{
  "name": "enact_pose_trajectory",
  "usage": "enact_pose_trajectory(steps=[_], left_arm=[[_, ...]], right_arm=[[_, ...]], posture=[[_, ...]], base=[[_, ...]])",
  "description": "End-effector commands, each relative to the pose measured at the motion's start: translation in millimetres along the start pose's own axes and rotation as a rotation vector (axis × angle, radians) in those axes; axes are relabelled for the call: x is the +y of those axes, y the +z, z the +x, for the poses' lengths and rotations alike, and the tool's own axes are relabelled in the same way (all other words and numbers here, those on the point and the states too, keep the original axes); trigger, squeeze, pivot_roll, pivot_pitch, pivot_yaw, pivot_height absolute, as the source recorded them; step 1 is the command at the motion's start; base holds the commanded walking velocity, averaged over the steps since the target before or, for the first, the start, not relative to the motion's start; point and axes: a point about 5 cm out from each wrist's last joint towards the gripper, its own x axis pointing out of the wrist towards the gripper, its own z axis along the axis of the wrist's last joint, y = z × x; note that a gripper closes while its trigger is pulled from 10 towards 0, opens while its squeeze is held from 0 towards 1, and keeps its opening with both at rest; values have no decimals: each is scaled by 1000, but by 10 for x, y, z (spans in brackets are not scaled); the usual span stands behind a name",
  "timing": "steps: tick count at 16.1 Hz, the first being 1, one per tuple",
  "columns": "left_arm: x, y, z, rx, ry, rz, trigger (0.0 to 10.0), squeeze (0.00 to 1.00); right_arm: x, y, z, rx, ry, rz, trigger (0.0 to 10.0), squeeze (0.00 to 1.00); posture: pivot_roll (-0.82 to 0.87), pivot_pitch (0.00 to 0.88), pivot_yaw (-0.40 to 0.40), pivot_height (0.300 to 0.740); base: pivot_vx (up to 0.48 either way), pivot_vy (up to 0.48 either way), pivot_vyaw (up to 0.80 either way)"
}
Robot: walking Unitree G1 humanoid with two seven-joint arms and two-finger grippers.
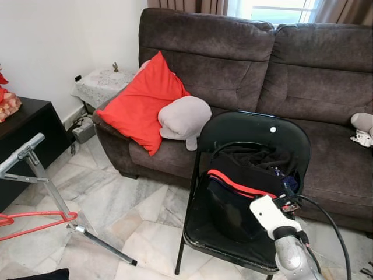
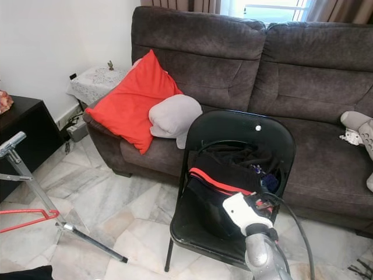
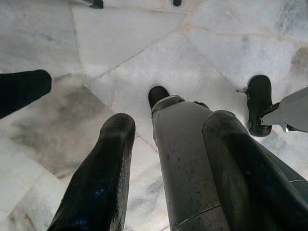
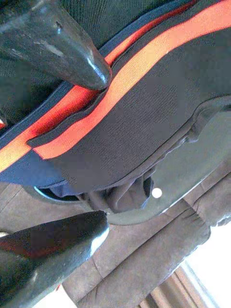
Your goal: Hang hanger
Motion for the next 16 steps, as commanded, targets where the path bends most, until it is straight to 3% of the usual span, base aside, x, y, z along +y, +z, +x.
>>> enact_pose_trajectory(steps=[1, 10, 16], left_arm=[[-49, -158, -16, 65, -16, 0, 10000, 0], [-51, -158, -16, 67, -21, 3, 10000, 0], [-50, -154, -15, 68, -21, 3, 10000, 0]], right_arm=[[15, 71, -16, -41, 13, 24, 10000, 0], [54, 94, -49, -70, 39, 13, 10000, 0], [-9, -70, -61, 33, 7, -44, 10000, 0]], posture=[[-12, 29, 32, 740], [-16, 31, 32, 740], [-16, 33, 32, 740]], base=[[0, 0, 0], [0, 0, 0], [0, 0, 0]])
